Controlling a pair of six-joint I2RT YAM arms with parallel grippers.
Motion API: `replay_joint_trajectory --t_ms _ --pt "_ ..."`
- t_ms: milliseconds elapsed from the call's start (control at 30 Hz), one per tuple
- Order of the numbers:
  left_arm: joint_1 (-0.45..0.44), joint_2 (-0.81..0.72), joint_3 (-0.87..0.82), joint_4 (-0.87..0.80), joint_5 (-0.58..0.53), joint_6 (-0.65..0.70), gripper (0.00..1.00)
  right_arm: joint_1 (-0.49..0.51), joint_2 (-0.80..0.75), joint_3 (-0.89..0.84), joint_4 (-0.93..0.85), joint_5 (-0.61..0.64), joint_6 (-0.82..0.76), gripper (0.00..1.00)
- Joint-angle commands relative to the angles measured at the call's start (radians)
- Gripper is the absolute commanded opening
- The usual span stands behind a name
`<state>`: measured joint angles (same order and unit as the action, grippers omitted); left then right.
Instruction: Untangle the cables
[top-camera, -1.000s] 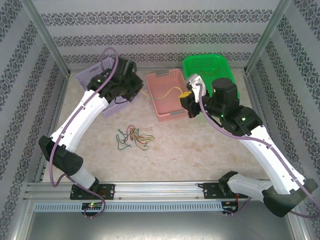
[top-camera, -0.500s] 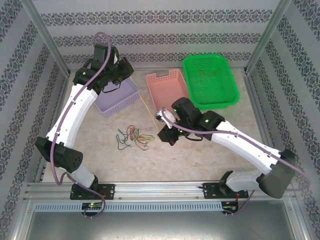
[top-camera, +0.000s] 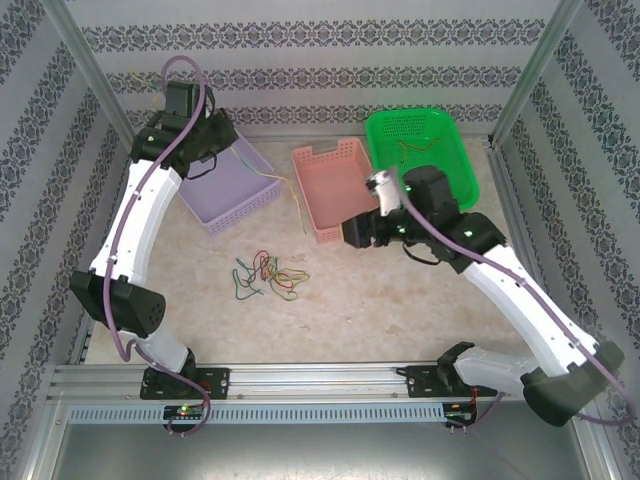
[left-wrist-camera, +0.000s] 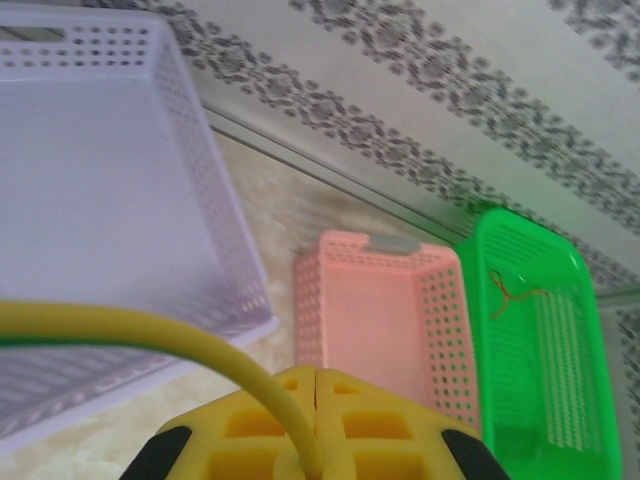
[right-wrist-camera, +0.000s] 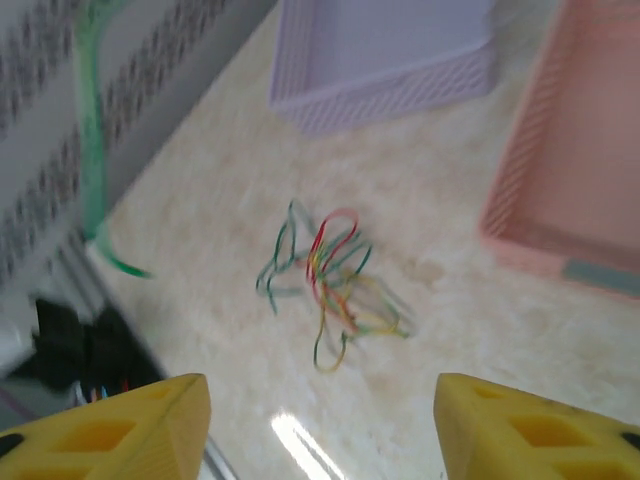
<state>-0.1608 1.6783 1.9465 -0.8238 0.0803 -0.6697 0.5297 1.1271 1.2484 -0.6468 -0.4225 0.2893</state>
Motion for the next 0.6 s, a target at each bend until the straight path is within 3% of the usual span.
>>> replay_joint_trajectory --t_ms 0,233,400,567 --pt "0.074 0.078 0.077 -0.089 0.015 -0.032 0.00 -0.043 -0.041 0.022 0.078 0.055 0.109 0.65" --pt "0.225 0.268 0.140 -0.033 0.430 -0.237 0.00 -0.047 -0.049 0.001 0.125 0.114 0.164 0.66" --pt "0.266 0.379 0.144 0.059 0.631 -0.406 0.00 -0.040 -0.040 -0.026 0.171 0.116 0.197 0.66" --pt "0.288 0.471 0.199 0.091 0.698 -0.425 0.00 -0.021 0.000 -0.044 0.214 0.111 0.215 0.65"
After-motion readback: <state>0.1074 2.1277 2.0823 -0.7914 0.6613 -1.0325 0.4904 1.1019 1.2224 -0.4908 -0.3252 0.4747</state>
